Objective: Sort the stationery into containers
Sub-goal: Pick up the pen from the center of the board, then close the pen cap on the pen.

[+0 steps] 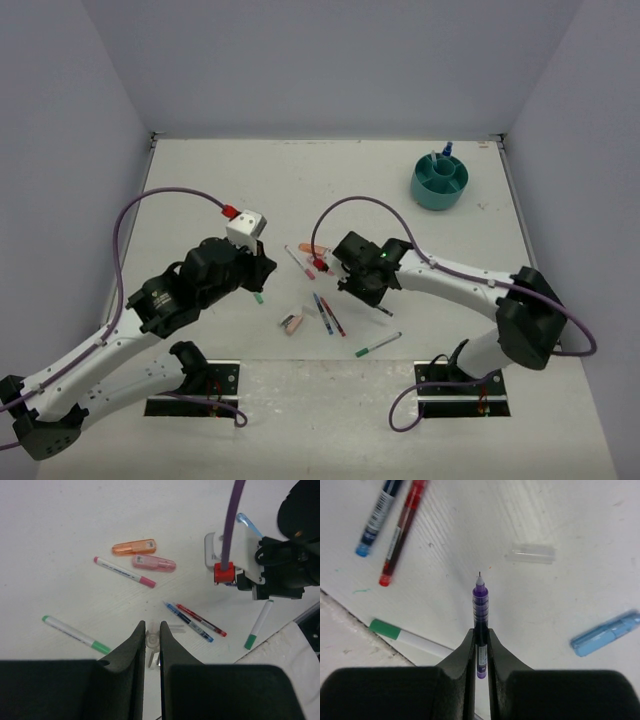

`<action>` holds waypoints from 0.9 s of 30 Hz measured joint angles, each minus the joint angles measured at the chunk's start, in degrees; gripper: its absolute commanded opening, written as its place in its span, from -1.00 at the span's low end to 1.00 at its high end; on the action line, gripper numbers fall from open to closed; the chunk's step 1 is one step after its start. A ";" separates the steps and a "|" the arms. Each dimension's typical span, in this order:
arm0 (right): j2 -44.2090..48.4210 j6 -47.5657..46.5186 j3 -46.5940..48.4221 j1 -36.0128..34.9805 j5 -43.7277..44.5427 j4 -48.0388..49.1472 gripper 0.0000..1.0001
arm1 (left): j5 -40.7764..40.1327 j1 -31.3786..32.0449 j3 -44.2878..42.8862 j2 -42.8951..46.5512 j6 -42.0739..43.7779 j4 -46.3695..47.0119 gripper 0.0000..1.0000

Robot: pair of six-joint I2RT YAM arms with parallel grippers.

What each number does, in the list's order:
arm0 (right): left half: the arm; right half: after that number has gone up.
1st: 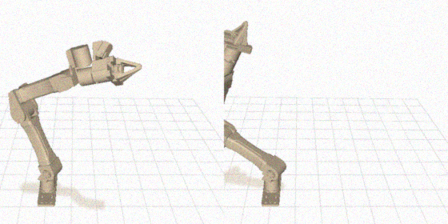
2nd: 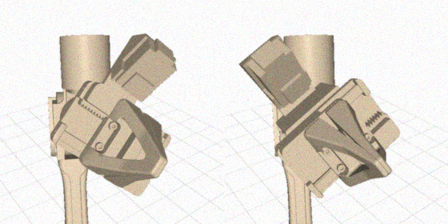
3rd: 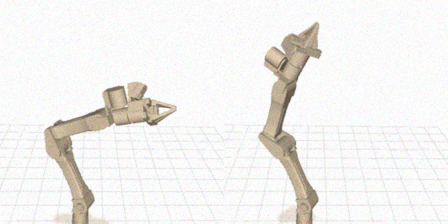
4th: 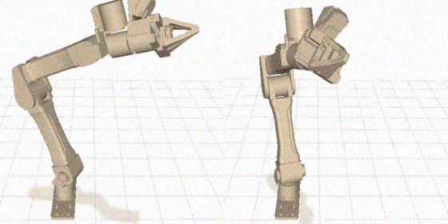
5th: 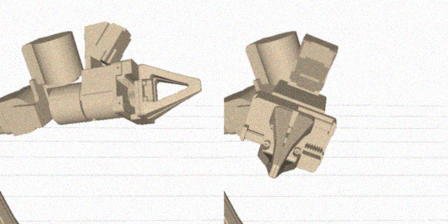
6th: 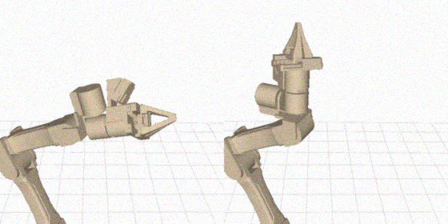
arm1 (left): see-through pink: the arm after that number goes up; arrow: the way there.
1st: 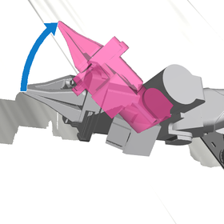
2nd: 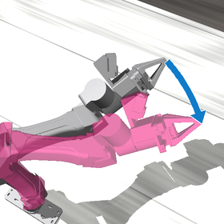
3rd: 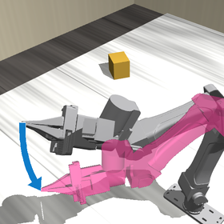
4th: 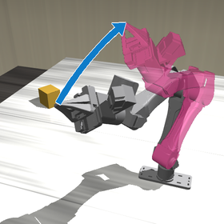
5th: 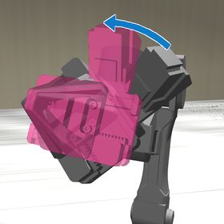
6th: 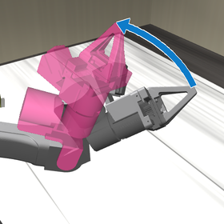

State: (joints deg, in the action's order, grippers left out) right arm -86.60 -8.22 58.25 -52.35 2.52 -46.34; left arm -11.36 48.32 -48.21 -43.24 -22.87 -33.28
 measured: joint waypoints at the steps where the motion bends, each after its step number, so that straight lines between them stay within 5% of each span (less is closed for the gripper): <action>1: 2.79 0.09 0.62 -0.01 -0.19 -0.29 -1.00 | 1.60 -0.01 0.00 0.07 0.03 0.71 -1.00; 9: 25.04 2.70 0.41 -0.12 -10.23 6.17 -1.00 | 26.73 -0.13 -4.64 0.63 5.38 5.44 -1.00; 15: 32.85 8.20 -1.04 -2.04 -19.42 8.28 -1.00 | 47.33 -0.18 -7.28 0.11 12.33 7.65 -1.00; 21: 34.26 9.45 -0.48 -5.46 -21.80 5.31 -1.00 | 57.65 -0.19 -6.93 -3.43 15.11 9.97 -1.00; 27: 35.04 11.44 -1.09 -5.90 -25.60 5.44 -1.00 | 58.99 -0.21 -6.95 -10.29 15.20 10.54 -1.00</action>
State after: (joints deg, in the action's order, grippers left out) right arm -51.57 3.23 57.16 -58.25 -23.08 -40.90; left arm 47.63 48.12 -55.16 -53.53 -7.67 -22.74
